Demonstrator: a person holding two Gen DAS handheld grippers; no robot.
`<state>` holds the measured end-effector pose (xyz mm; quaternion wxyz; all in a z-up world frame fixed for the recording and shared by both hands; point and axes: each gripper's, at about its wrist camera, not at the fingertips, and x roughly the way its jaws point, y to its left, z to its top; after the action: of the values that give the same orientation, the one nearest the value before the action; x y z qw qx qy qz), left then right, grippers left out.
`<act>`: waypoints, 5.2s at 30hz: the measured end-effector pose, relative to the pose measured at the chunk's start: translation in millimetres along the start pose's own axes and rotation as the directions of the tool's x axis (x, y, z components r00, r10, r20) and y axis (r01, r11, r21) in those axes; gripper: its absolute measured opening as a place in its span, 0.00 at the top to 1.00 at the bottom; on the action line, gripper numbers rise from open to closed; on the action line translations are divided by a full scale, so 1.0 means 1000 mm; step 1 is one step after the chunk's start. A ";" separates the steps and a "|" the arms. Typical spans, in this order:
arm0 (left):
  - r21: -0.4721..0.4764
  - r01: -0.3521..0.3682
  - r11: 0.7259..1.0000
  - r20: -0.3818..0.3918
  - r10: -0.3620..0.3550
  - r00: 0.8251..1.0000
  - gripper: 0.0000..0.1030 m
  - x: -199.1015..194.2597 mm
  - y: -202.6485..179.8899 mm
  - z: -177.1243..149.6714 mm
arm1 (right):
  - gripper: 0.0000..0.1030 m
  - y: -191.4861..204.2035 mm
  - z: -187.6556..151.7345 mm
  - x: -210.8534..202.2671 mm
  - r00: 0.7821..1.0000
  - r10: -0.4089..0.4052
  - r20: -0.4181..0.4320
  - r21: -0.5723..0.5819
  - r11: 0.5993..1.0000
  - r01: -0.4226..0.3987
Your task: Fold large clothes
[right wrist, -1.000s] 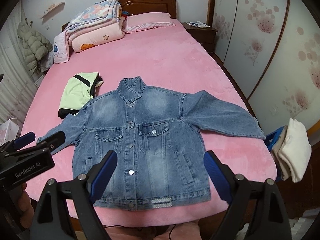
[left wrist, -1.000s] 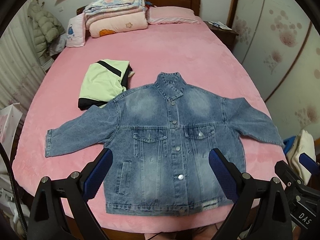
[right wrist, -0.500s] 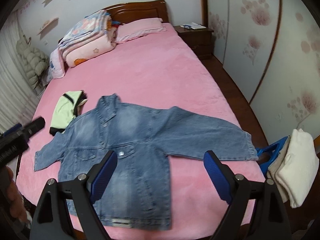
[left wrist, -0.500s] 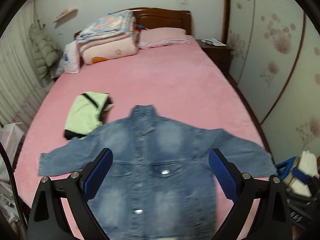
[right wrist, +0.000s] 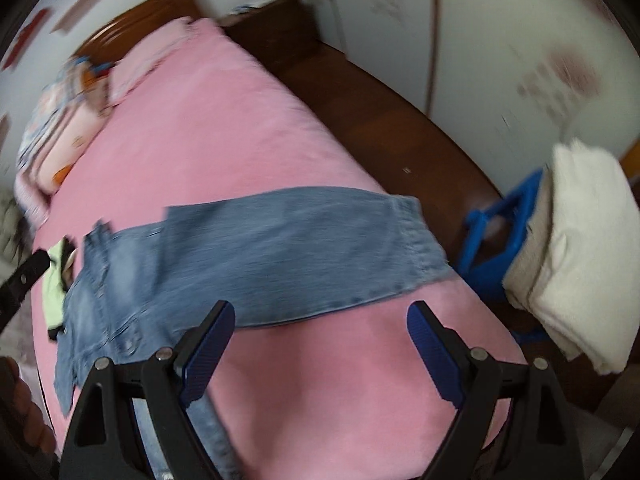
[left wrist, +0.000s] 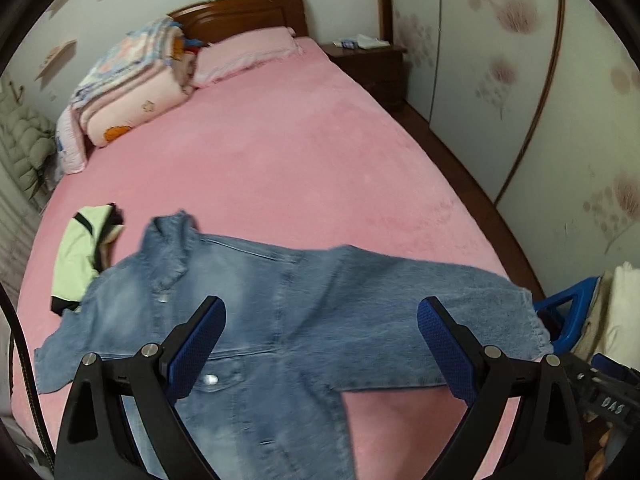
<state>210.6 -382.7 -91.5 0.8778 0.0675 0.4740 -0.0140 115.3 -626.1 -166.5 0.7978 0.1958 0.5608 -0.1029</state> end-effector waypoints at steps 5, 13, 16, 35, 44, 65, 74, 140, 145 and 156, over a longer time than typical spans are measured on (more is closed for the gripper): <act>0.037 -0.001 0.999 -0.059 0.003 0.998 0.07 0.056 -0.045 -0.016 | 0.14 -0.049 0.005 0.047 0.997 -0.002 -0.072 0.108 0.994 0.010; 0.081 -0.019 0.997 -0.155 0.032 0.987 0.07 0.103 -0.074 -0.041 | 0.14 -0.100 -0.006 0.120 0.974 0.047 -0.220 0.296 0.955 0.021; 0.069 -0.008 0.998 -0.171 0.020 0.985 0.07 0.103 -0.073 -0.045 | 0.19 -0.111 -0.011 0.138 0.965 0.100 -0.241 0.370 0.929 -0.004; -0.157 0.032 0.987 -0.173 -0.060 0.983 0.07 0.044 0.066 -0.049 | 0.86 0.028 0.039 0.031 0.984 0.125 0.123 0.000 0.992 -0.126; -0.366 0.033 0.930 -0.186 -0.108 0.977 0.29 0.023 0.227 -0.073 | 0.86 0.256 -0.019 -0.029 0.929 0.334 0.161 -0.470 0.853 -0.225; -0.399 0.314 0.862 -0.239 -0.429 0.871 0.29 0.128 0.291 -0.139 | 0.54 0.308 -0.159 0.097 0.990 0.122 -0.069 -0.587 0.798 -0.139; -0.444 0.383 0.810 -0.272 -0.529 0.804 0.49 0.180 0.242 -0.136 | 0.54 0.271 -0.157 0.095 0.984 0.142 -0.105 -0.525 0.832 -0.176; -0.400 -0.067 0.914 -0.139 0.012 0.990 0.28 0.152 0.406 -0.122 | 0.38 0.280 -0.052 0.112 0.995 0.083 0.054 -0.383 0.922 -0.056; -0.468 -0.080 0.880 -0.148 0.011 0.989 0.27 0.176 0.438 -0.095 | 0.38 0.295 -0.011 0.132 0.994 0.078 0.072 -0.389 0.920 -0.044; -0.519 -0.045 0.853 -0.263 -0.109 0.959 0.58 0.258 0.459 -0.074 | 0.38 0.306 0.042 0.201 1.000 -0.006 0.018 -0.368 0.930 0.012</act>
<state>331.8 92.0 -299.0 0.7860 -0.1790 0.5815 0.1097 338.5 -356.7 -281.6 0.8246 0.0394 0.5643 -0.0012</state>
